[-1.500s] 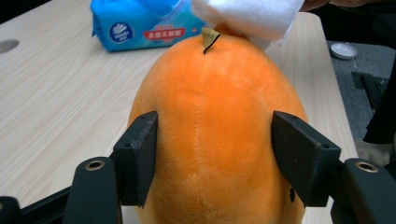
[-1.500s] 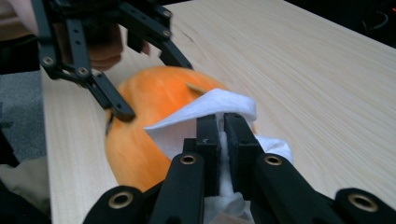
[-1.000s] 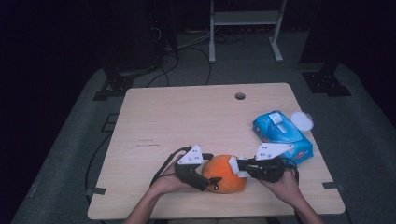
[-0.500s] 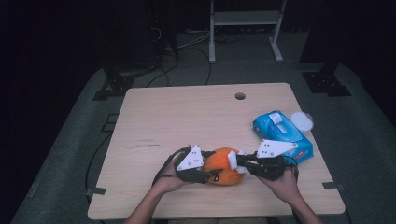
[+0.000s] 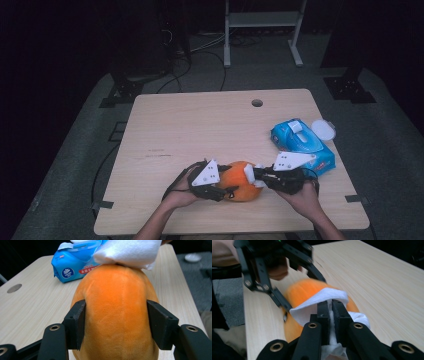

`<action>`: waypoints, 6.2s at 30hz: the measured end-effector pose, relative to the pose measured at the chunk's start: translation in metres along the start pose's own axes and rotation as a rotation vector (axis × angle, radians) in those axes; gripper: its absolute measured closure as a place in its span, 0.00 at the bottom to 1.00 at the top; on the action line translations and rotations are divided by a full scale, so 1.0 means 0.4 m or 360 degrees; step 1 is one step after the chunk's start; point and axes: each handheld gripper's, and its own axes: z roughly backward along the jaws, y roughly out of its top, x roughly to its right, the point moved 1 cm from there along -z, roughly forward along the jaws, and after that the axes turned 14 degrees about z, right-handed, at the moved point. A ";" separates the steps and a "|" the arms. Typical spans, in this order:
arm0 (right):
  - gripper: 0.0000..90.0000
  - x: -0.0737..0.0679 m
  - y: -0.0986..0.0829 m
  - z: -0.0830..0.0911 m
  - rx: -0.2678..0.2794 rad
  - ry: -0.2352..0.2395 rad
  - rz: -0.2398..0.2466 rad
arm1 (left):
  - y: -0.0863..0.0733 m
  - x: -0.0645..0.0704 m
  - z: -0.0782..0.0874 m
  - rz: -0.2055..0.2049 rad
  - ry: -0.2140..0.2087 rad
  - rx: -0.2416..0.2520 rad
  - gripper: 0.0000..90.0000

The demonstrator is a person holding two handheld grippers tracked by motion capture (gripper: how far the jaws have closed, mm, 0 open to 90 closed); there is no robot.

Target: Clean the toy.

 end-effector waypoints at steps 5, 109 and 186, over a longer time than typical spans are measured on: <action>0.94 -0.008 0.021 -0.010 0.0003 0.0007 0.0052 | 0.001 0.010 -0.002 -0.0029 0.0003 -0.0003 0.42; 0.94 -0.029 0.015 -0.018 -0.0052 0.0056 0.0071 | 0.016 0.011 -0.014 0.0213 -0.0031 0.0005 0.29; 0.94 0.003 -0.003 -0.014 0.0006 0.0070 -0.0030 | 0.012 0.021 -0.017 0.0287 -0.0096 -0.0043 0.29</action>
